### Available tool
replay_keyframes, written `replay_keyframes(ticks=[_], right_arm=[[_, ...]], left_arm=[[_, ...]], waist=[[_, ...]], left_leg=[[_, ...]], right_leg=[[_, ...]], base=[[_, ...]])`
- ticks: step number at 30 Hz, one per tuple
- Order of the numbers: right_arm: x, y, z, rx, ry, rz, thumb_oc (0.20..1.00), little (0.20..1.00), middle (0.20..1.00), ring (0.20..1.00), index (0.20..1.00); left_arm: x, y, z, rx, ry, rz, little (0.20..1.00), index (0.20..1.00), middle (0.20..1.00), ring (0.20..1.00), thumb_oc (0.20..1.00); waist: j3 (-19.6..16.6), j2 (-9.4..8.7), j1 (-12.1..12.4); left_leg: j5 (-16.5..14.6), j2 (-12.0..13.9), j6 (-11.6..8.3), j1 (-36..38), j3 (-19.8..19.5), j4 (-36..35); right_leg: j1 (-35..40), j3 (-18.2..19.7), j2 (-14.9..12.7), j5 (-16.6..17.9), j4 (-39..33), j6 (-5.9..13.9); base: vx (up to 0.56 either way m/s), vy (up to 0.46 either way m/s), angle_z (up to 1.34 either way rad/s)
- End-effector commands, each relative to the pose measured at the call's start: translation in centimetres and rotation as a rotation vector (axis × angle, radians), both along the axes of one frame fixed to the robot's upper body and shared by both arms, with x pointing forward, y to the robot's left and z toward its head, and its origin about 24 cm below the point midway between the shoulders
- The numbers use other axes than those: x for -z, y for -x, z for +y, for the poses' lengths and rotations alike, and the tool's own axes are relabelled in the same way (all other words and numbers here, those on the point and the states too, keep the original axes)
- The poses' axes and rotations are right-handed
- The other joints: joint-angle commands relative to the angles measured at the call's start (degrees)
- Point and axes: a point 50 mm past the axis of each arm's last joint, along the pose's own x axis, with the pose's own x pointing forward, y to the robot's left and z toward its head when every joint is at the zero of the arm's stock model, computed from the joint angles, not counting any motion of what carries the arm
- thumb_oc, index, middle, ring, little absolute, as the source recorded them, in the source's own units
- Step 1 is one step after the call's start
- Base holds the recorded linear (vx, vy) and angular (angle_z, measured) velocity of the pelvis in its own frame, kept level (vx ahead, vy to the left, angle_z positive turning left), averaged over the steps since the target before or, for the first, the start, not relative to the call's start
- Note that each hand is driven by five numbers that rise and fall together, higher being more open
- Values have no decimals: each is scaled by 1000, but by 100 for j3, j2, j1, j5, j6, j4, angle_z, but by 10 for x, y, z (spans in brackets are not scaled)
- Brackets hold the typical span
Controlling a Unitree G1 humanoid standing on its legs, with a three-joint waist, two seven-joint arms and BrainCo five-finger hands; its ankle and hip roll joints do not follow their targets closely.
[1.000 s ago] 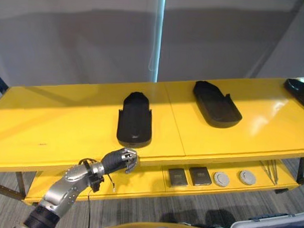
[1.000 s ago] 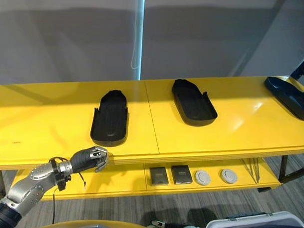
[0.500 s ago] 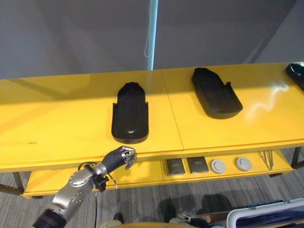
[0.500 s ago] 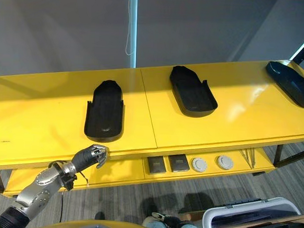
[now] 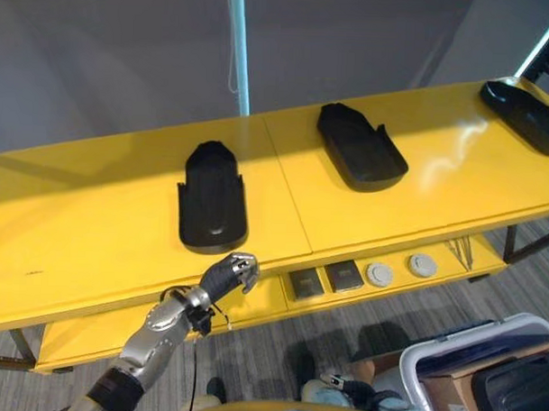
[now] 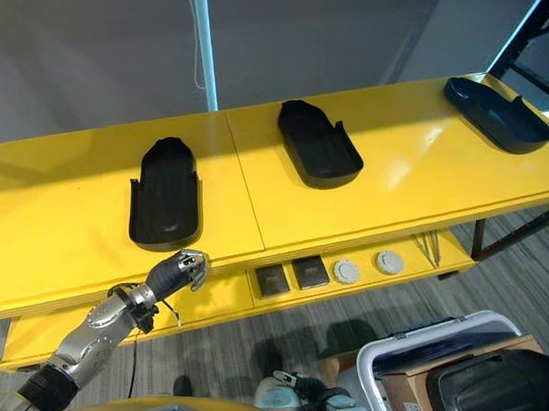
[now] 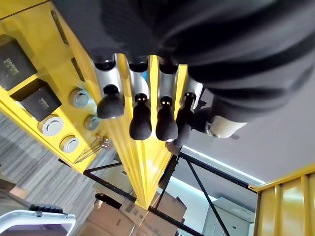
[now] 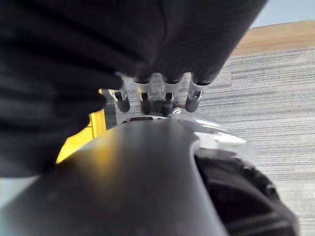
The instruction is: Move parts from the plastic box to the shelf.
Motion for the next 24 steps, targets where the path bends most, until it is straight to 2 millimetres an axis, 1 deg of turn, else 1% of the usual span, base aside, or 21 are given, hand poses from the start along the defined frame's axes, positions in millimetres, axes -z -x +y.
replay_keyframes(ticks=[1, 4, 5, 6, 7, 8, 9, 12, 13, 15, 19, 21, 24], right_arm=[[5, 18, -2, -46, 11, 99, 1000, 1000, 1000, 1000, 1000], [5, 19, -2, -46, 11, 100, 1000, 1000, 1000, 1000, 1000], [6, 20, -2, -44, 12, 101, 1000, 1000, 1000, 1000, 1000], [6, 20, -4, -45, 14, 102, 1000, 1000, 1000, 1000, 1000], [6, 21, -4, -44, 15, 104, 1000, 1000, 1000, 1000, 1000], [6, 22, -6, -45, 16, 105, 1000, 1000, 1000, 1000, 1000], [5, 22, -6, -43, 16, 105, 1000, 1000, 1000, 1000, 1000], [5, 21, -6, -35, 15, 105, 1000, 1000, 1000, 1000, 1000], [5, 21, -6, -31, 14, 103, 1000, 1000, 1000, 1000, 1000], [4, 17, -7, -13, 14, 94, 1000, 1000, 1000, 1000, 1000], [3, 16, -11, 4, 15, 85, 1000, 1000, 1000, 1000, 1000], [2, 15, -15, -2, 22, 76, 1000, 1000, 1000, 1000, 1000], [1, 15, -18, 7, 26, 72, 1000, 1000, 1000, 1000, 1000]], left_arm=[[-61, -67, 22, -258, 112, -250, 200, 200, 200, 200, 200], [-64, -66, 24, -228, 162, -268, 200, 200, 200, 200, 200], [-69, -63, 19, -134, 247, -271, 200, 200, 200, 200, 200], [-73, -61, 16, -81, 270, -280, 200, 200, 200, 200, 200], [-75, -60, 14, -58, 274, -286, 200, 200, 200, 200, 200], [-81, -56, 11, 17, 283, -303, 200, 200, 200, 200, 200], [-84, -53, 9, 52, 291, -308, 200, 200, 200, 200, 200], [-88, -48, 7, 116, 295, -299, 200, 200, 200, 200, 200], [-87, -45, 6, 134, 275, -295, 200, 200, 200, 200, 200], [-79, -34, 11, 148, 228, -255, 200, 200, 200, 200, 200], [-70, -24, 22, 101, 201, -224, 200, 200, 200, 200, 200], [-59, -14, 38, 16, 127, -207, 200, 200, 200, 200, 200], [-55, -8, 42, 15, 107, -209, 200, 200, 200, 200, 200]], waist=[[174, 94, -144], [191, 89, -147], [196, 87, -137], [202, 94, -134], [204, 97, -130], [210, 104, -117], [208, 110, -103], [191, 117, -66], [185, 122, -50], [201, 161, 16], [232, 222, 90], [269, 298, 203], [273, 352, 286]], left_leg=[[41, -28, 49, -174, -13, -2], [39, -27, 44, -158, -20, -2], [33, -27, 43, -143, -20, -2], [30, -28, 39, -133, -23, -2], [29, -28, 38, -128, -26, -2], [23, -33, 37, -110, -39, -2], [16, -36, 36, -105, -47, -2], [-2, -42, 40, -96, -54, -2], [-1, -43, 37, -100, -61, -2], [13, -45, 26, -108, -92, -2], [35, -57, 13, -113, -110, -2], [56, -89, 6, -116, -143, -2], [67, -109, 7, -129, -161, -2]], right_leg=[[345, 215, -142, -297, 21, 245], [361, 213, -136, -306, 21, 238], [380, 206, -139, -315, 21, 233], [393, 200, -145, -321, 21, 233], [399, 197, -147, -322, 21, 233], [422, 189, -153, -322, 21, 232], [429, 177, -158, -326, 21, 237], [450, 157, -169, -340, 21, 244], [453, 151, -172, -346, 21, 244], [471, 126, -170, -367, 21, 231], [502, 82, -182, -389, 21, 223], [541, 1, -210, -400, 21, 218], [565, -66, -236, -406, 21, 214]], base=[[52, -3, -2], [28, -3, -4], [36, 2, -4], [33, 5, -2], [34, 7, 1], [32, 2, 2], [32, -1, 3], [5, -3, 1], [7, -3, 4], [-1, 6, 2], [-7, 34, -3], [-29, 74, 3], [-25, 44, 12]])
